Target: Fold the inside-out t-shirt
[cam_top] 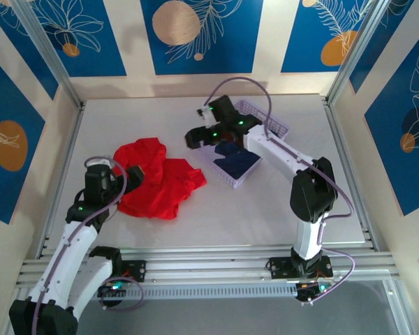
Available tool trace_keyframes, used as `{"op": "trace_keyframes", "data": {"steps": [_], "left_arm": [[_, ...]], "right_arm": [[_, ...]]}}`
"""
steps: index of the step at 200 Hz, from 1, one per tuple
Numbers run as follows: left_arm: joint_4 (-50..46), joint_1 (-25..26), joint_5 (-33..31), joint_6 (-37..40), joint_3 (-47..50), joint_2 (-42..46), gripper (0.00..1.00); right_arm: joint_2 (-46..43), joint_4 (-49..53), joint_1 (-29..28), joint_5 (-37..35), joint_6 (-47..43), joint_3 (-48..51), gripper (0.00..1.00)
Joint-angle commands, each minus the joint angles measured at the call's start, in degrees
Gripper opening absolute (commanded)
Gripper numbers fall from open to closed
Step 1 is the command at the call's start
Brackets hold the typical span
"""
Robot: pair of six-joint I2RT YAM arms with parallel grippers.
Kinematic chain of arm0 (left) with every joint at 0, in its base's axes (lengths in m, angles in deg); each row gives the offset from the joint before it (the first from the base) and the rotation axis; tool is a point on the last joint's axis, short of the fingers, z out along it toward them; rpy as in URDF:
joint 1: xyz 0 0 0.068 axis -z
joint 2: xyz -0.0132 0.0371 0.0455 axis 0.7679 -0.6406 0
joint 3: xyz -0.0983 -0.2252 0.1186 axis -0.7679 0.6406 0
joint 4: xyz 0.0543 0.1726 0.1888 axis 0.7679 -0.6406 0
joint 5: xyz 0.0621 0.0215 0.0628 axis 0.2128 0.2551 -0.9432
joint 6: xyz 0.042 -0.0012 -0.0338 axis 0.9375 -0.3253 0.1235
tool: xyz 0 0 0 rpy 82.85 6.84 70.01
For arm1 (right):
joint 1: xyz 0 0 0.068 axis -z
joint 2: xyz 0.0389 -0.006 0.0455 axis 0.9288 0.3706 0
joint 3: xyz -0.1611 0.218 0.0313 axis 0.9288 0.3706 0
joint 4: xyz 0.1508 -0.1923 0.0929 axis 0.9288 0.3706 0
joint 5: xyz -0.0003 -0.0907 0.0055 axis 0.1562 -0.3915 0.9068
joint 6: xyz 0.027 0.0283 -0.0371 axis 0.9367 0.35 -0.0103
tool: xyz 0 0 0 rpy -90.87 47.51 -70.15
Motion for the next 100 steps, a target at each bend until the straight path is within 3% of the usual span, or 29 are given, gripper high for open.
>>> {"op": "trace_keyframes", "data": {"steps": [1,19,75,100], "left_arm": [[5.37,0.76,1.07,-0.47,0.3,0.9,1.0],[5.13,0.95,0.97,-0.03,-0.34,0.5,1.0],[4.57,1.28,0.84,-0.05,0.41,1.14,1.0],[3.96,1.39,0.81,0.1,0.62,2.26,1.0]], "right_arm": [[5.95,2.02,1.32,-4.95,5.51,-3.65,0.88],[12.12,2.13,2.15,-8.65,9.61,-11.33,0.88],[34.12,15.79,4.54,-19.17,14.11,-38.62,0.9],[33.07,17.14,6.53,-20.11,12.21,-35.85,0.85]]}}
